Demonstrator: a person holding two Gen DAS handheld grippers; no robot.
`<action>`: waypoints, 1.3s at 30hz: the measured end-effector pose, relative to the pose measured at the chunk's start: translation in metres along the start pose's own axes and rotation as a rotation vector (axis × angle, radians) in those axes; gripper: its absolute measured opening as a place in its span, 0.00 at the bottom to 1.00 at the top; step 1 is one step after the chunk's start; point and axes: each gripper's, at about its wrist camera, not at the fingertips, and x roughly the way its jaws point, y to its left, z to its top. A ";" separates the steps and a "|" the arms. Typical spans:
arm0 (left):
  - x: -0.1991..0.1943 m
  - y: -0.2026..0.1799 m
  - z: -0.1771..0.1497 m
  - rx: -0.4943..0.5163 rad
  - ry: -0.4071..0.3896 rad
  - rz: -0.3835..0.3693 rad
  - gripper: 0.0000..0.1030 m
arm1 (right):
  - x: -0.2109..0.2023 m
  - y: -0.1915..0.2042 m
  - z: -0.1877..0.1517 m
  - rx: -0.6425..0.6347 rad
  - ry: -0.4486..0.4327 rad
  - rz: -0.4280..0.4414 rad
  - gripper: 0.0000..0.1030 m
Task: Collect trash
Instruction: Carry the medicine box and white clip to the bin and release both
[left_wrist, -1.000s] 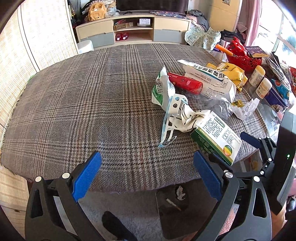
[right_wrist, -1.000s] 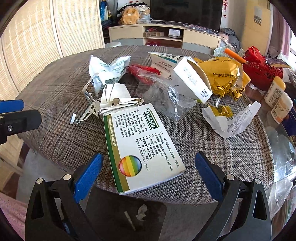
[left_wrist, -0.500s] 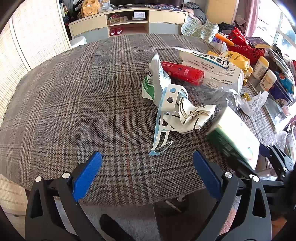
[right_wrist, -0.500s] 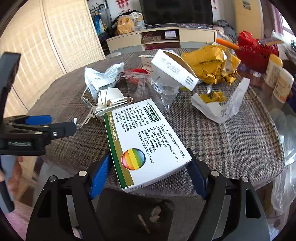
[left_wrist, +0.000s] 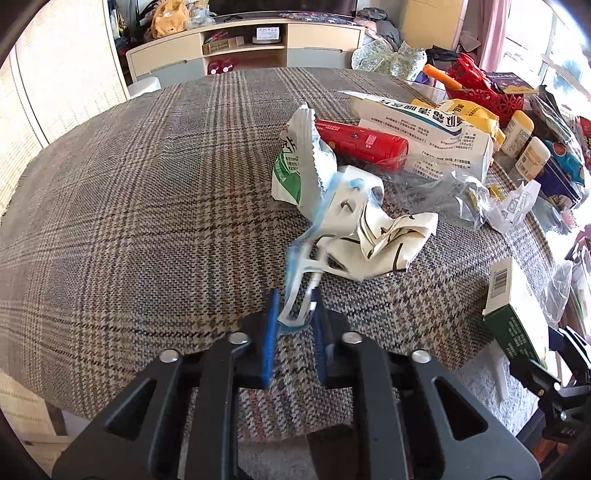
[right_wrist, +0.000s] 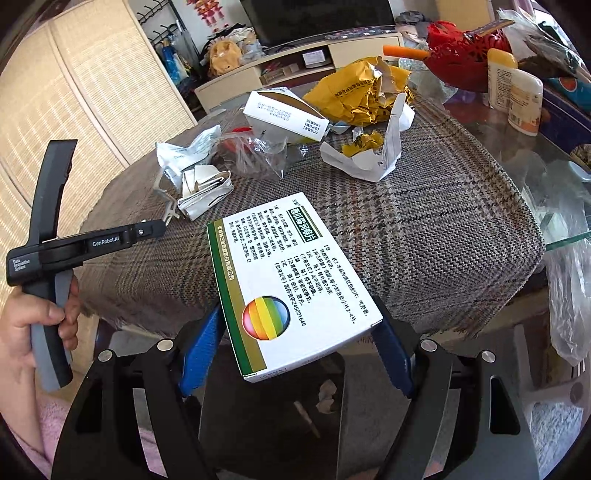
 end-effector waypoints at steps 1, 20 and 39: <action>-0.005 0.001 -0.003 -0.010 -0.007 -0.011 0.06 | -0.002 0.000 0.000 0.003 -0.004 -0.002 0.75; -0.100 -0.028 -0.099 -0.029 -0.046 -0.166 0.00 | -0.074 0.032 -0.037 -0.082 -0.055 -0.099 0.75; -0.016 -0.042 -0.178 -0.016 0.129 -0.309 0.01 | 0.008 0.023 -0.129 -0.081 0.146 -0.234 0.75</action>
